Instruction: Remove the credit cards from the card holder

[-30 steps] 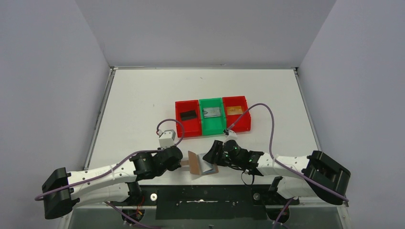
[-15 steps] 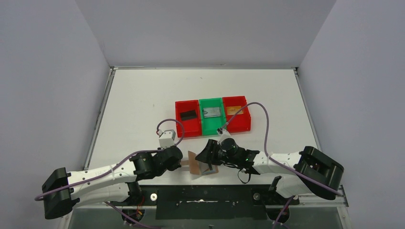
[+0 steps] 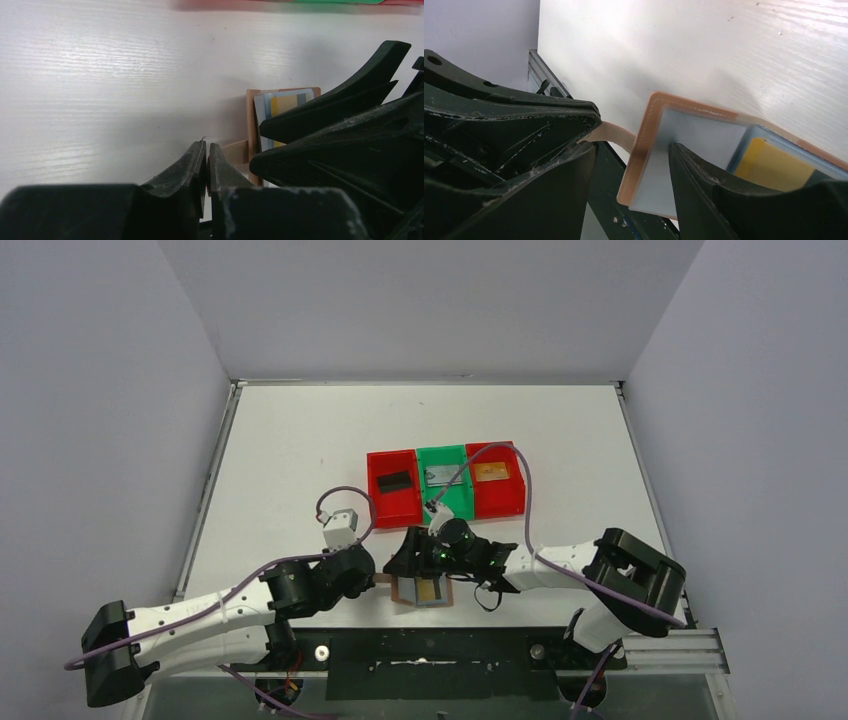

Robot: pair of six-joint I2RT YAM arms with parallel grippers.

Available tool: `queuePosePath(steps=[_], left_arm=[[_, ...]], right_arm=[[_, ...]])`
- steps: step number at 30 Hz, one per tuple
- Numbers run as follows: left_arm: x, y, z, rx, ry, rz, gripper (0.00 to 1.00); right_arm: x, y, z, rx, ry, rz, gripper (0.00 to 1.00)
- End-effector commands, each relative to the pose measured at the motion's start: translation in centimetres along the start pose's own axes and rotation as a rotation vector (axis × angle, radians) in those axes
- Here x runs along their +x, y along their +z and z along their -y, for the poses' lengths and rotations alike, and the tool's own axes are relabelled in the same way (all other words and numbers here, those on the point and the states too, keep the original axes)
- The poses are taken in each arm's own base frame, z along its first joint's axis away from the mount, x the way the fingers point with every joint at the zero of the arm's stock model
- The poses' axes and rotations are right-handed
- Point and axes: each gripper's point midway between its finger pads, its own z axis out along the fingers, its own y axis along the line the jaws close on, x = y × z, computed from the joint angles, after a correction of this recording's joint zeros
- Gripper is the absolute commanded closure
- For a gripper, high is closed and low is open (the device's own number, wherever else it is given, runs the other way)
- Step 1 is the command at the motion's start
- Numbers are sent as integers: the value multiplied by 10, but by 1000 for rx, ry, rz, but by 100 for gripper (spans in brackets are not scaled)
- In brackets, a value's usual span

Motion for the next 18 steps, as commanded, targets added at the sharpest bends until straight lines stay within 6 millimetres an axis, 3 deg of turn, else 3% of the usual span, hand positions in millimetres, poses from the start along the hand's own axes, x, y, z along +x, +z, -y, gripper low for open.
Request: queuePosePath(steps=[1, 8, 13, 18], left_arm=[[-10, -2, -4, -28, -30, 37, 91], [-19, -8, -8, -58, -47, 58, 72], [-29, -16, -6, -49, -57, 75, 64], [-30, -23, 32, 147, -29, 46, 63]], right_arm=[[-1, 6, -3, -8, -20, 2, 43], [13, 21, 31, 105, 59, -27, 53], [24, 29, 54, 209, 77, -49, 61], [23, 27, 68, 296, 79, -7, 65]])
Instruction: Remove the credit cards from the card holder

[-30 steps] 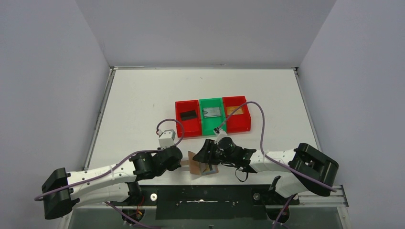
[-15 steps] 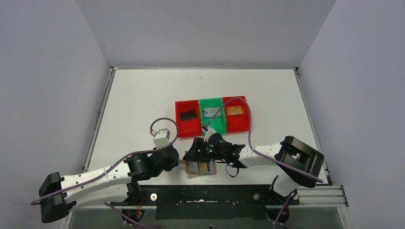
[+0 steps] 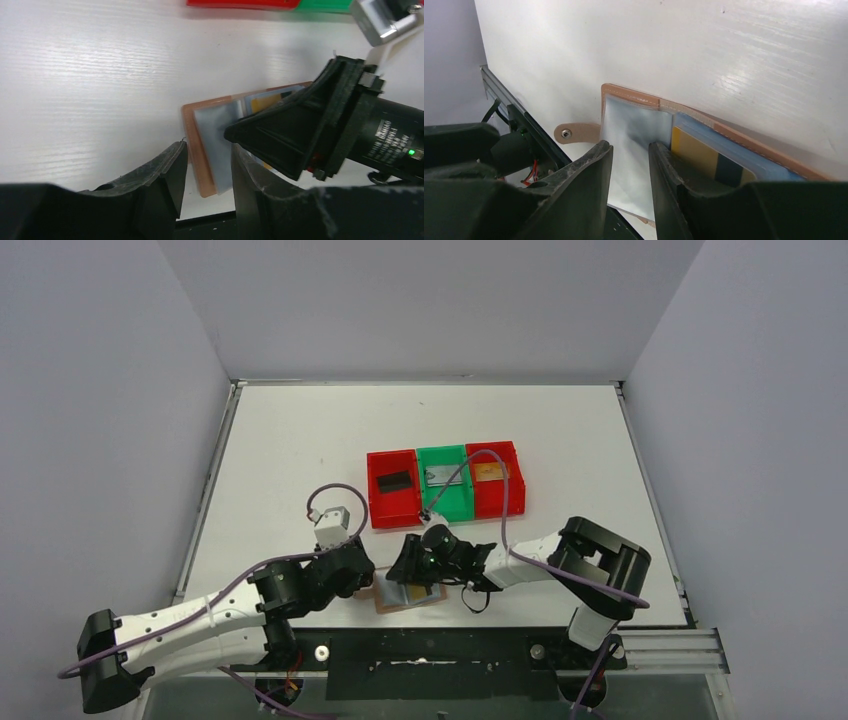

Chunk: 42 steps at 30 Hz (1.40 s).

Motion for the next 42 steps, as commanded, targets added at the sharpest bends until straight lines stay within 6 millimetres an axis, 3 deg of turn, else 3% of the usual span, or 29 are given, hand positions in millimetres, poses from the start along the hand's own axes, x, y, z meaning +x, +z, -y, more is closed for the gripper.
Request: queuePosePath(steps=[1, 4, 7, 15, 27, 33, 37, 42], left_arm=[[-18, -16, 55, 241, -26, 14, 64], [-11, -19, 81, 372, -40, -24, 68], [-1, -15, 92, 423, -55, -58, 73], [27, 12, 71, 311, -134, -116, 94], [59, 40, 50, 267, -143, -197, 97], [63, 53, 36, 173, -97, -201, 100], [65, 54, 34, 177, -72, -205, 100], [59, 52, 46, 217, -57, -196, 100]], right_arm=[[0, 1, 29, 137, 15, 55, 66], [-5, -4, 29, 131, 43, 95, 67], [-8, -8, 27, 108, 62, 122, 67], [-6, -8, 29, 80, 113, 126, 69], [-19, -15, 14, -10, 99, 157, 66], [-35, -38, -3, -38, 55, 215, 64], [-46, -58, 9, 68, 12, 270, 62], [-50, -84, 55, 308, 20, 323, 60]])
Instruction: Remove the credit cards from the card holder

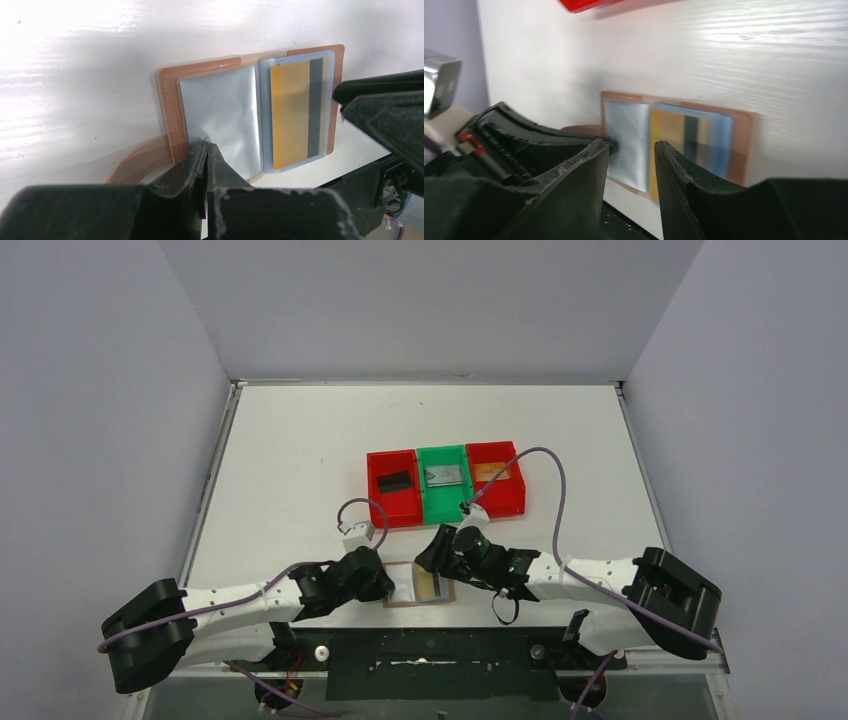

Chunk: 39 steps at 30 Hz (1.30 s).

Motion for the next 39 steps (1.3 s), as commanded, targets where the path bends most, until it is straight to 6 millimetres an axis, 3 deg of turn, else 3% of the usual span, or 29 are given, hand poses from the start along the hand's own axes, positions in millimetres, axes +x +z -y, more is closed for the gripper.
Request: queuePosePath(steps=[1, 5, 11, 20, 25, 29, 35, 39], left_arm=[[-15, -2, 22, 56, 28, 32, 100], [-23, -6, 32, 77, 50, 51, 99], [-37, -12, 64, 161, 108, 68, 91], [-39, -8, 93, 223, 189, 34, 87], [-25, 5, 75, 144, 181, -26, 87], [-14, 16, 58, 80, 119, -58, 81], [-7, 23, 54, 80, 69, -77, 71], [-4, 26, 47, 55, 47, -86, 70]], right_arm=[[-17, -17, 48, 248, -58, 81, 60], [-7, -21, 53, 220, -90, 44, 60], [0, -14, 54, 211, -108, 8, 67], [6, -7, 67, 271, -99, -11, 78], [9, -5, 69, 266, -82, -7, 81], [10, -5, 70, 257, -66, -4, 82], [13, -4, 71, 250, -60, -13, 82], [13, -4, 73, 254, -46, -7, 82]])
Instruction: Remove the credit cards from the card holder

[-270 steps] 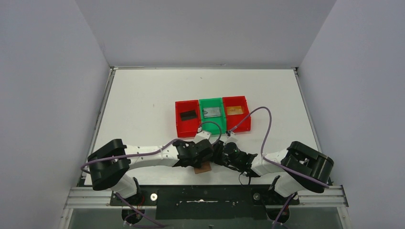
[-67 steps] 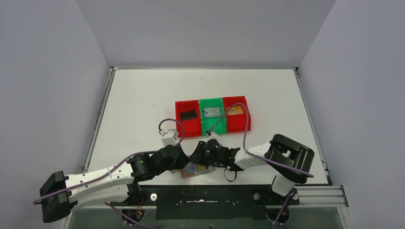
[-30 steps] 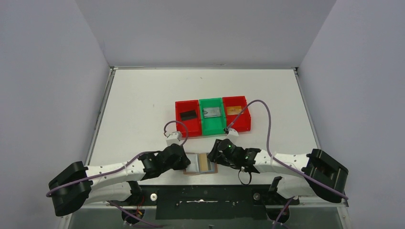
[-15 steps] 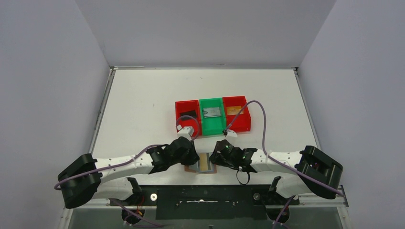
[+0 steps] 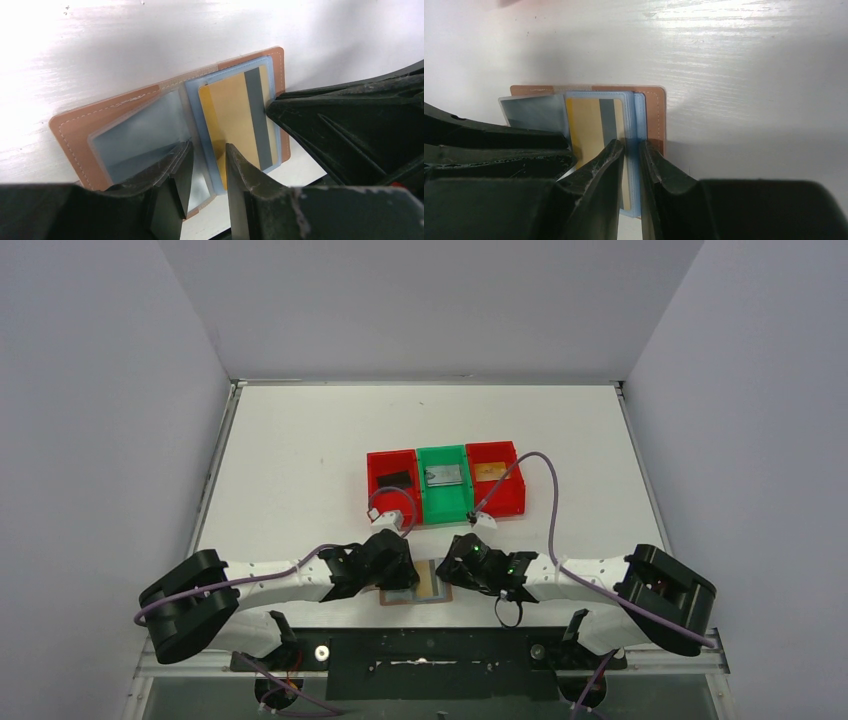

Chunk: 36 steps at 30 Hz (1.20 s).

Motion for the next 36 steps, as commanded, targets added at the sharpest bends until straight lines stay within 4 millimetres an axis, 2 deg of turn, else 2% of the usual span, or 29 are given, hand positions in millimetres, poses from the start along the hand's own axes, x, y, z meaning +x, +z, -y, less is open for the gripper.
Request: queuePosePath(steps=[1, 4, 13, 19, 23, 29, 33, 36], left_arm=[[-1, 3, 0, 8, -57, 6, 70], [2, 4, -6, 10, -86, -3, 70], [7, 8, 3, 131, -157, -35, 71], [9, 11, -10, 66, -151, -32, 80], [9, 10, -15, 51, -146, -21, 83], [5, 10, -9, 75, -120, -13, 84], [2, 9, 2, 129, -122, -6, 79], [3, 11, 2, 135, -125, -10, 79]], right_arm=[[0, 4, 6, 12, 24, 18, 82], [0, 3, 6, -2, 38, 25, 82], [2, 2, 3, -26, 47, 15, 82], [3, 2, 4, -37, 74, 19, 82], [2, 1, 4, -39, 75, 22, 82], [1, 2, 2, -43, 67, 21, 82], [2, 3, -1, -43, 56, 15, 82], [2, 4, -2, -43, 57, 14, 82]])
